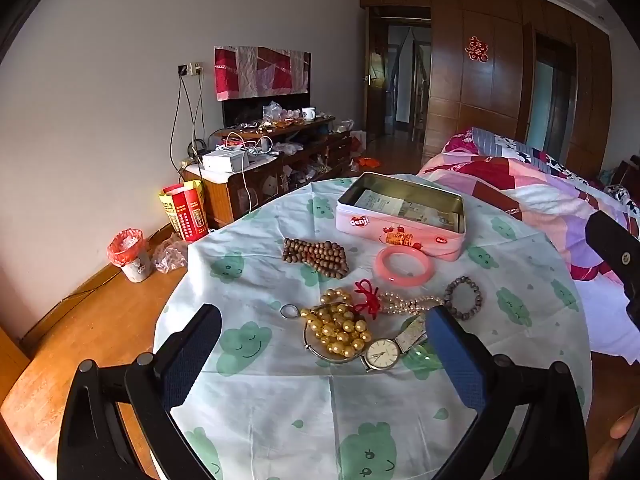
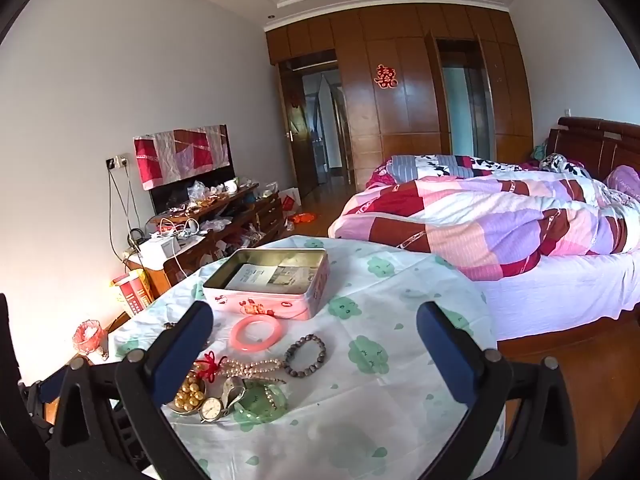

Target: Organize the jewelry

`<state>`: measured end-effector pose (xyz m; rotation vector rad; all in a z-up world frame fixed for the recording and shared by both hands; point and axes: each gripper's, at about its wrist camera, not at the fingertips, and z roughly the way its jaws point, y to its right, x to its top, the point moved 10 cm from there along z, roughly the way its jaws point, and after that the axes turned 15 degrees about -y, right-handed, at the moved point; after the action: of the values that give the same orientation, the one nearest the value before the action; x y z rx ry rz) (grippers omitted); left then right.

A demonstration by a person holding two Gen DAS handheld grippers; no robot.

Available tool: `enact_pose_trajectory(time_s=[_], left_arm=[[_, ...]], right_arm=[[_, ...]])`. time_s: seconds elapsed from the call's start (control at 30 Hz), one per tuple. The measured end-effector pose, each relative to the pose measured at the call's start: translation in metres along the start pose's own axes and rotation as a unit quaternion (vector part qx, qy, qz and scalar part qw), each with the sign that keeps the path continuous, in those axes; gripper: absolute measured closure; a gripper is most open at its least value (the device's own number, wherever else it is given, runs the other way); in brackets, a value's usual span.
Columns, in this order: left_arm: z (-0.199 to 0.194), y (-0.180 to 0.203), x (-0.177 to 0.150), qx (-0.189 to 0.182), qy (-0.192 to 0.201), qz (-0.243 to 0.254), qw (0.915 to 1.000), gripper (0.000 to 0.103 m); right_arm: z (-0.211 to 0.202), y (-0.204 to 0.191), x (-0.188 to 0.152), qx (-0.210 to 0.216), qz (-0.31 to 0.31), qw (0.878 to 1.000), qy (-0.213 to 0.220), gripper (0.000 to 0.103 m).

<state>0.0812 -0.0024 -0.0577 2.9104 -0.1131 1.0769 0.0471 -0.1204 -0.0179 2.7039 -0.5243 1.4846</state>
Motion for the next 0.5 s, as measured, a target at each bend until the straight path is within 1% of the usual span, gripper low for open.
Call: enact_pose_trajectory(time_s=[0.23,0.3,0.5], left_arm=[[0.001,-0.001,-0.001,0.011,0.002,0.005,0.9999,0.001],[0.001,-0.001,-0.001,0.013,0.002,0.007,0.9999,0.001],[0.001,-0.001,-0.001,0.012,0.002,0.008,0.9999,0.001]], right_arm=[[-0.006,0.016,0.0,-0.003,0.0,1.0,-0.008,0.0],[0.002,0.004,0.002,-0.01,-0.003,1.0,-0.014,0.0],[0.004,0.004,0.001,-0.013,-0.004,1.0,-0.015,0.0]])
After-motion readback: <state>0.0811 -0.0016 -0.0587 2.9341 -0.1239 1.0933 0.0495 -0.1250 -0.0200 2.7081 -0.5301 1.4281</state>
